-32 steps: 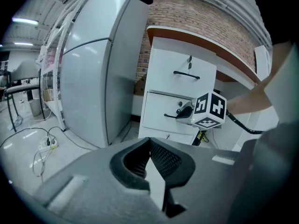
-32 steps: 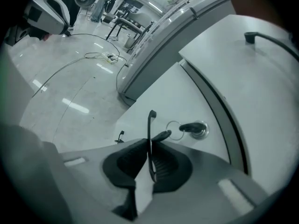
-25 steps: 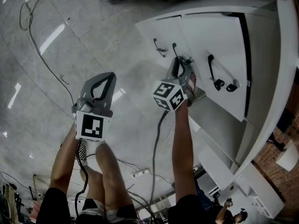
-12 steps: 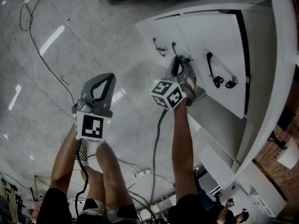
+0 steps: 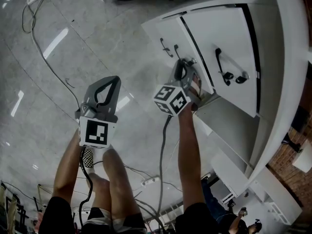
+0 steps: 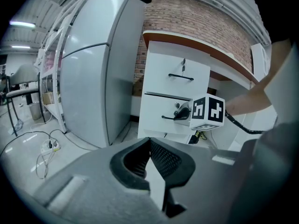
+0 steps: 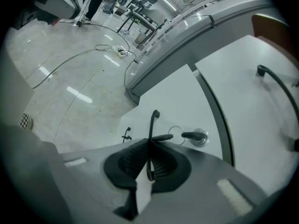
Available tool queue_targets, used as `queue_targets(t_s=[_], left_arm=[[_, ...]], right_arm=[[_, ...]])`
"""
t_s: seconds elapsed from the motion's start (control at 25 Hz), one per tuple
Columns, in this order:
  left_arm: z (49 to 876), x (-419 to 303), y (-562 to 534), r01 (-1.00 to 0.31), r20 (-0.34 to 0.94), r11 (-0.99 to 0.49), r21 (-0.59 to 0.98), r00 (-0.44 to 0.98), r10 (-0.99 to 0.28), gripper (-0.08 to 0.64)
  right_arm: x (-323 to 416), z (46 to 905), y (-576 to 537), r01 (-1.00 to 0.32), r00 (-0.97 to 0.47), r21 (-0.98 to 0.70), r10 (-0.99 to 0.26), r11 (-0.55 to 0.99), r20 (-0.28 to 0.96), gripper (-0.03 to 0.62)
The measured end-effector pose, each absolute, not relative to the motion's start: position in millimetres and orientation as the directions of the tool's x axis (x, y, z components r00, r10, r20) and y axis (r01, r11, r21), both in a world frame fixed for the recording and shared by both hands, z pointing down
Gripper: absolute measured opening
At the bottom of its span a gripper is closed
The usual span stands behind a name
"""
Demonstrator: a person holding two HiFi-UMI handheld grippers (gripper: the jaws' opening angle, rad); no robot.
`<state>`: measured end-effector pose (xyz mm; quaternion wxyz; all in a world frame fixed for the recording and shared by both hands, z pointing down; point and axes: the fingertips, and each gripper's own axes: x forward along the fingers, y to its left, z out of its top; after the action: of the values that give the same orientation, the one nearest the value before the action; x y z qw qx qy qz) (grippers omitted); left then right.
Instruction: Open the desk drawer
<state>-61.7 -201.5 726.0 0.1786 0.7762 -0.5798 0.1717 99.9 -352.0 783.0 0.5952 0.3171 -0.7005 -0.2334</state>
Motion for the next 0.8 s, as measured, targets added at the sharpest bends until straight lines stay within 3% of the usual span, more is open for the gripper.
queue_targets(t_s=[0.8], left_arm=[[692.2, -88.4, -164.2, -0.969, 0.446, -0.245, 0.037, 0.235, -0.863, 0.011]], right_arm=[[73.7, 782.4, -279.8, -0.17, -0.102, 0.684, -0.703, 0.709, 0.704, 0.017]])
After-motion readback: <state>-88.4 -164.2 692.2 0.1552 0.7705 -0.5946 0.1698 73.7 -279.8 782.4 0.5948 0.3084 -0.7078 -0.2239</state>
